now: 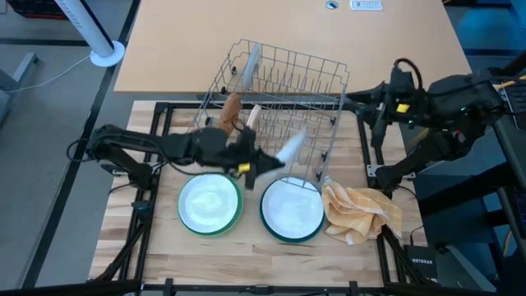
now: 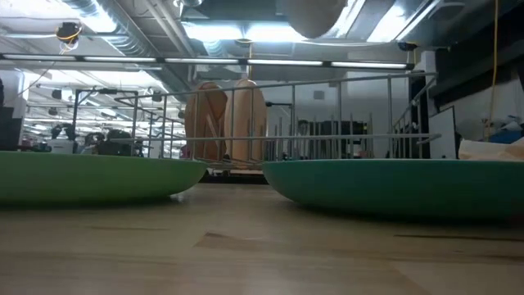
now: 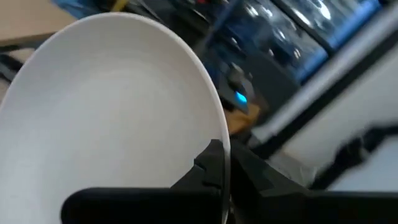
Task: Sort dishes
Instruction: Put the small white plate in the dish rack
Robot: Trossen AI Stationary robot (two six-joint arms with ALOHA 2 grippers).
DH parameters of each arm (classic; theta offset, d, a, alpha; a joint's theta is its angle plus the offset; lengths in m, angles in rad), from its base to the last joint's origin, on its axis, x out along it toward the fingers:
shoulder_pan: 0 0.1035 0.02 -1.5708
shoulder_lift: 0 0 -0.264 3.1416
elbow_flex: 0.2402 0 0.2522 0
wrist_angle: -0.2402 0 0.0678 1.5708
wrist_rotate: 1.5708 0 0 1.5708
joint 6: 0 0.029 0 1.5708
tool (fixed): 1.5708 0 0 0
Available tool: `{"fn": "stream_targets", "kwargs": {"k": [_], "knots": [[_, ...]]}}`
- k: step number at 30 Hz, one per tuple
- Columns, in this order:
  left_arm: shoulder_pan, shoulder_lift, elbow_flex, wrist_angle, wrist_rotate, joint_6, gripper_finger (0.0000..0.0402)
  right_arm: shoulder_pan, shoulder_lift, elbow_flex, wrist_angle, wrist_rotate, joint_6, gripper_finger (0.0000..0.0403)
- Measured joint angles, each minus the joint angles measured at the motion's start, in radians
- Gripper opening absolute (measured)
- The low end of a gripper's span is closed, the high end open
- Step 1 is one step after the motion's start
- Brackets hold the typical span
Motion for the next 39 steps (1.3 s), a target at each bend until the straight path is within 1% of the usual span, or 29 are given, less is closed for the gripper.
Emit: {"fn": "stream_targets", "kwargs": {"k": [3,6,11,13,17,21,25,33,39], "knots": [[0.07,0.003,0.0,-0.011,0.001,-0.095,0.0,0.0,0.007,-0.001,-0.068,0.008,-0.005,0.0127],[0.14,0.013,0.0,-0.033,0.016,-0.153,0.0,0.0,0.02,-0.001,-0.134,0.008,-0.002,0.0127],[0.245,0.016,0.0,-0.08,0.03,-0.182,0.0,0.0,0.045,-0.002,-0.221,0.005,0.056,0.0127],[0.282,0.015,0.0,-0.096,0.058,-0.212,0.0,0.0,0.05,-0.002,-0.246,0.004,0.069,0.0127],[0.334,0.016,0.0,-0.143,0.087,-0.24,0.0,0.0,0.064,-0.019,-0.252,0.005,0.075,0.0127],[0.362,0.022,-0.001,-0.17,0.103,-0.244,0.0,0.0,0.063,-0.063,-0.253,0.008,0.076,0.0127],[0.376,0.044,-0.001,-0.171,0.132,-0.28,0.0,0.0,0.063,-0.109,-0.251,0.008,0.077,0.0127],[0.381,0.084,-0.001,-0.158,0.13,-0.278,0.0,0.0,0.063,-0.201,-0.245,0.007,0.079,0.0127],[0.382,0.115,-0.001,-0.154,0.126,-0.28,0.0,0.0,0.063,-0.253,-0.245,0.006,0.131,0.0127]]}}
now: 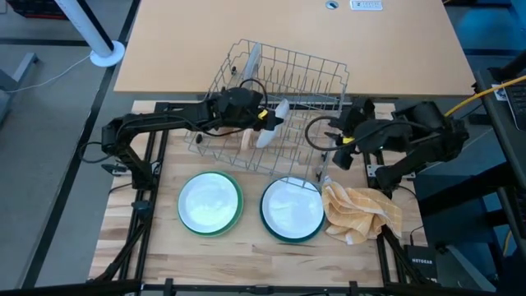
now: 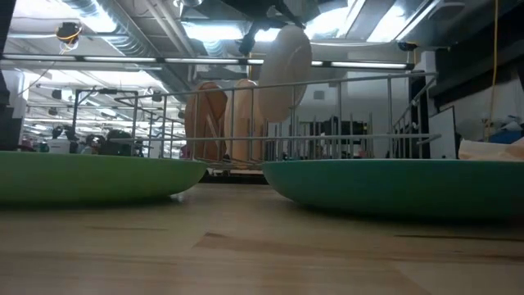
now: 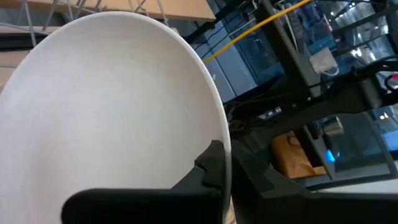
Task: Sort dishes
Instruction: Put the small white plate in the dish rack
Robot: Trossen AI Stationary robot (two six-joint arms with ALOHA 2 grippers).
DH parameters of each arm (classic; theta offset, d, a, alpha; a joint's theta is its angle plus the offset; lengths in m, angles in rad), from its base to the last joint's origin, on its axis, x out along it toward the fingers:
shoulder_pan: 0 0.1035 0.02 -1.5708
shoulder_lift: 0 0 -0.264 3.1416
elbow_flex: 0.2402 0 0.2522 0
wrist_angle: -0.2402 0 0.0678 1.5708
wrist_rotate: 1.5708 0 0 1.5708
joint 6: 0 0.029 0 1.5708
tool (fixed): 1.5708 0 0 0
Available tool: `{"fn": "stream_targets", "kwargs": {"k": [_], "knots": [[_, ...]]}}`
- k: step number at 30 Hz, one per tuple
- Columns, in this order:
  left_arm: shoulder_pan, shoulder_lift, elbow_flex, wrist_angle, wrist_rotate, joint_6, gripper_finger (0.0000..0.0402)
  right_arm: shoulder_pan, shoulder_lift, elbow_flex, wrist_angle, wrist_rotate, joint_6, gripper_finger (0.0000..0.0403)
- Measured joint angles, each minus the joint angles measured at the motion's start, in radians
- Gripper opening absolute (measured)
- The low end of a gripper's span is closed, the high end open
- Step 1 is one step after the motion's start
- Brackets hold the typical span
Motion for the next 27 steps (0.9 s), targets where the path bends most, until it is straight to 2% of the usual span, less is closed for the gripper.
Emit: {"fn": "stream_targets", "kwargs": {"k": [10,16,27], "knots": [[0.001,0.025,0.002,0.016,-0.006,-0.019,0.0,0.0,0.0,-0.026,0.002,-0.001,0.007,0.0127],[-0.003,0.027,-0.001,0.107,0.002,-0.043,0.0,0.0,0.0,-0.026,0.001,-0.001,0.007,0.0127],[-0.001,0.027,0.0,0.075,-0.003,-0.042,0.0,0.0,0.0,-0.026,-0.002,-0.001,0.007,0.0127]]}}
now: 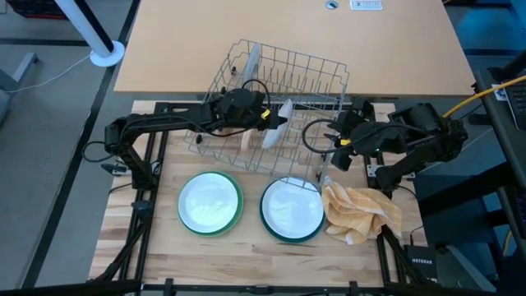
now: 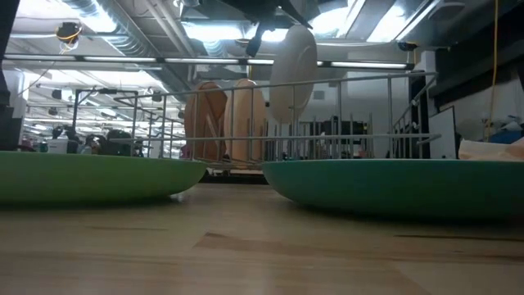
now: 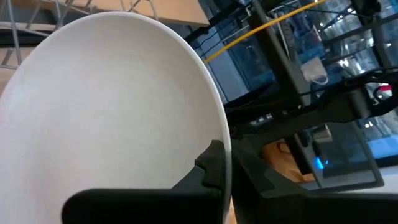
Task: Sort dishes
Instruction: Put the small white plate in the dish rack
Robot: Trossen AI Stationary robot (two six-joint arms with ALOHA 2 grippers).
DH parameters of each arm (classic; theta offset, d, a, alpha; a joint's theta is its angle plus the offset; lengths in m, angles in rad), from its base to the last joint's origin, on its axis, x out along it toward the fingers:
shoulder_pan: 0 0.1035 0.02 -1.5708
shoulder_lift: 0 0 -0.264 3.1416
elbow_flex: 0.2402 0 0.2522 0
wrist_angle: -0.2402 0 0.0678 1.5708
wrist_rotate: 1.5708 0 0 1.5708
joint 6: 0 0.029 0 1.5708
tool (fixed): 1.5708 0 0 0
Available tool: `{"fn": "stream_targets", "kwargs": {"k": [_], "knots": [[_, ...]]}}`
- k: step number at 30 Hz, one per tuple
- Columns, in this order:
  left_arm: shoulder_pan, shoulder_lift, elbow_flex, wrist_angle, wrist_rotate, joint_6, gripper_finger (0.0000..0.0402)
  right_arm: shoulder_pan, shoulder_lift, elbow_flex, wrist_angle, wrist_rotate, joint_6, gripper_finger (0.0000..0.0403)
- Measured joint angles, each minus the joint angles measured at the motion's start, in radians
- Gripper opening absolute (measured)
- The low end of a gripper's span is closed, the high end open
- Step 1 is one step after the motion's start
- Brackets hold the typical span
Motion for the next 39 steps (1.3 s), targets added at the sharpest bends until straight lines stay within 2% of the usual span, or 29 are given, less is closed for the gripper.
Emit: {"fn": "stream_targets", "kwargs": {"k": [20,35,39], "knots": [[0.002,-0.004,0.003,-0.126,-0.03,0.003,0.0002,0.0,0.0,0.0,-0.001,-0.026,0.0,0.0127],[0.002,-0.004,0.003,-0.14,-0.036,-0.144,0.001,0.0,0.0,0.0,-0.001,-0.026,0.0,0.0127],[0.001,-0.007,0.004,-0.21,-0.031,-0.158,0.0022,0.0,0.0,0.0,-0.001,-0.026,0.0,0.0127]]}}
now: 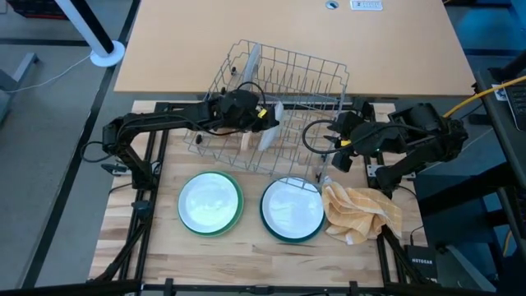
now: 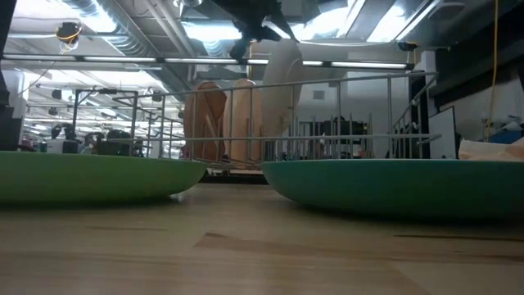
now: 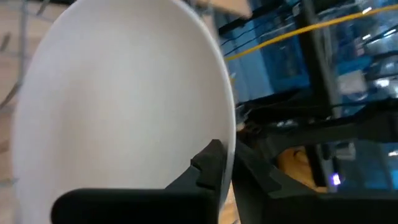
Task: Sort dishes
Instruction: Put the small white plate in the dish rack
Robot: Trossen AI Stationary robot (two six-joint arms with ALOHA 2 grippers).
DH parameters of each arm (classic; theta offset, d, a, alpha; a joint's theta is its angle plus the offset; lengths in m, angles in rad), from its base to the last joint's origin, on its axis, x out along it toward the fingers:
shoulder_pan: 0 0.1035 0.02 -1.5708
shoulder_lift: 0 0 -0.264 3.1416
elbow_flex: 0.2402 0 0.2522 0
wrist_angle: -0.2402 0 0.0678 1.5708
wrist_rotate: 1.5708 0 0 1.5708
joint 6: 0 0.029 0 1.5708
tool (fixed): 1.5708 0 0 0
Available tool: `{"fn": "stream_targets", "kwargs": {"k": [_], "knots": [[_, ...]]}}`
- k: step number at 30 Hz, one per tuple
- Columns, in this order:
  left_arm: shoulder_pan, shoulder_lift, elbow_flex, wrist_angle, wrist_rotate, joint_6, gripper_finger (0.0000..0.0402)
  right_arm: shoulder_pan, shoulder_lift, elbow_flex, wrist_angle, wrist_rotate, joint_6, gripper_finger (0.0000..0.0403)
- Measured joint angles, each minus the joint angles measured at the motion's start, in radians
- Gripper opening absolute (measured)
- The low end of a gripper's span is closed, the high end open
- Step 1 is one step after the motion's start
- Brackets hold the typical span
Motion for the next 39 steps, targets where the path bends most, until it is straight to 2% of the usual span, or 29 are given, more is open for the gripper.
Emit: {"fn": "stream_targets", "kwargs": {"k": [4,13,17,20,25,39], "knots": [[0.0,-0.001,0.0,-0.074,0.0,0.0,0.0047,0.0,0.0,0.0,0.0,0.0,0.0,0.0127],[0.0,0.009,-0.006,-0.119,-0.052,0.112,0.0099,0.0,0.0,0.0,0.0,-0.008,0.0,0.0127],[-0.001,0.01,-0.006,-0.197,-0.061,0.155,0.0114,0.0,0.0,0.0,0.001,-0.019,0.0,0.0127],[-0.001,0.01,-0.006,-0.254,-0.052,0.195,0.0119,0.0,0.0,0.0,0.001,-0.027,0.0,0.0127],[-0.001,0.009,-0.006,-0.241,-0.038,0.27,0.012,0.0,0.0,0.0,0.001,-0.027,0.0,0.0127],[0.032,0.005,-0.004,-0.236,-0.036,0.31,0.012,0.0,0.0,0.0,0.0,-0.041,0.0,0.0127]]}}
